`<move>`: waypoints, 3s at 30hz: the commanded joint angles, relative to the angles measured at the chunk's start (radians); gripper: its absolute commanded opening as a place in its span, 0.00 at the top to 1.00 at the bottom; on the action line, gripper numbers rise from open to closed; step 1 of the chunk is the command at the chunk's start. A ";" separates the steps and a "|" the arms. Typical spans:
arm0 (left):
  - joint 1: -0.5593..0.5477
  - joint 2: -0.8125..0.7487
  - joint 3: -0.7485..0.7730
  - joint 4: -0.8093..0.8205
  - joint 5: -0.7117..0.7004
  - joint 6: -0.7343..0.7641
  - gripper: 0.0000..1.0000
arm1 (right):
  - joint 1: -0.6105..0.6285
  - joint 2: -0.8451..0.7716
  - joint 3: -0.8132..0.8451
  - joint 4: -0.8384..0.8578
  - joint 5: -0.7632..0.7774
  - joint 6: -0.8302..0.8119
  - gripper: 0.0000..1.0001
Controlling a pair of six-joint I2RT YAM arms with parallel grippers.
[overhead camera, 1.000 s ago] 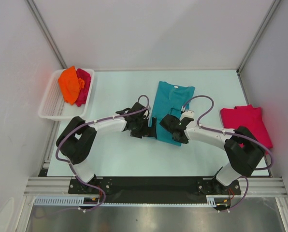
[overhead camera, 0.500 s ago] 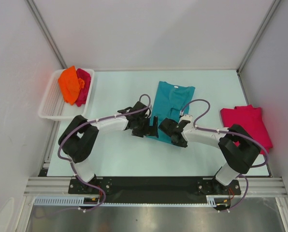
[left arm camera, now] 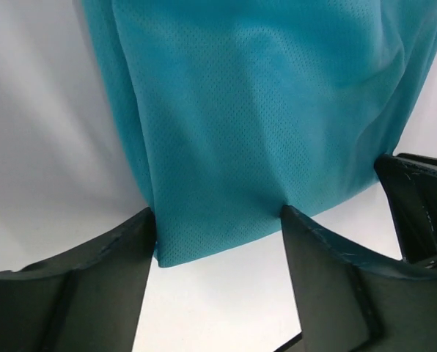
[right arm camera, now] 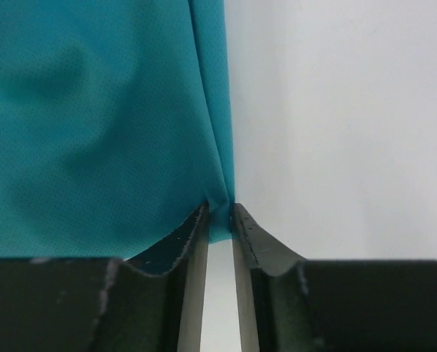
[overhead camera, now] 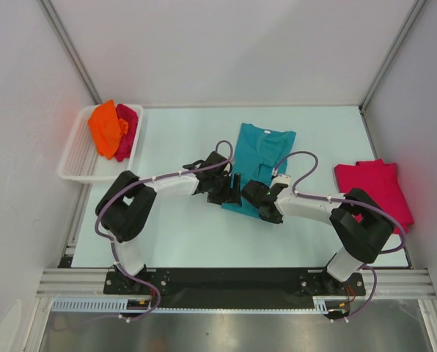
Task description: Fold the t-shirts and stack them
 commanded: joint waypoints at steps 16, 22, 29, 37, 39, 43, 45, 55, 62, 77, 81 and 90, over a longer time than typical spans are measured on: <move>-0.005 -0.056 -0.058 0.003 0.066 0.025 1.00 | 0.052 -0.014 -0.074 0.076 0.006 0.023 1.00; -0.005 -0.101 -0.079 -0.015 0.056 0.025 1.00 | 0.087 -0.054 -0.061 0.001 0.036 0.046 1.00; -0.005 -0.202 -0.149 -0.041 0.057 0.026 1.00 | 0.175 -0.177 -0.030 -0.191 0.056 0.153 1.00; -0.009 -0.371 -0.278 -0.077 0.059 0.005 1.00 | 0.347 -0.270 0.025 -0.433 0.054 0.341 1.00; -0.010 -0.429 -0.294 -0.101 0.065 -0.003 1.00 | 0.395 -0.273 0.050 -0.479 0.053 0.386 1.00; -0.010 -0.523 -0.249 -0.220 0.040 -0.013 1.00 | 0.463 -0.263 0.123 -0.530 0.069 0.430 1.00; -0.010 -0.575 -0.197 -0.256 0.034 -0.020 1.00 | 0.480 -0.252 0.185 -0.555 0.085 0.436 1.00; -0.010 -0.673 -0.068 -0.374 0.008 -0.046 1.00 | 0.552 -0.229 0.335 -0.645 0.194 0.482 1.00; -0.009 -0.577 -0.030 -0.337 -0.010 -0.026 1.00 | 0.476 -0.229 0.337 -0.599 0.243 0.399 1.00; 0.059 -0.126 0.293 -0.270 0.057 0.051 1.00 | 0.031 -0.166 0.340 -0.148 0.232 -0.167 1.00; 0.087 -0.037 0.375 -0.278 0.074 0.065 1.00 | -0.050 -0.123 0.343 -0.079 0.189 -0.239 1.00; 0.151 0.081 0.518 -0.311 0.080 0.082 1.00 | -0.165 -0.017 0.355 0.022 0.135 -0.331 1.00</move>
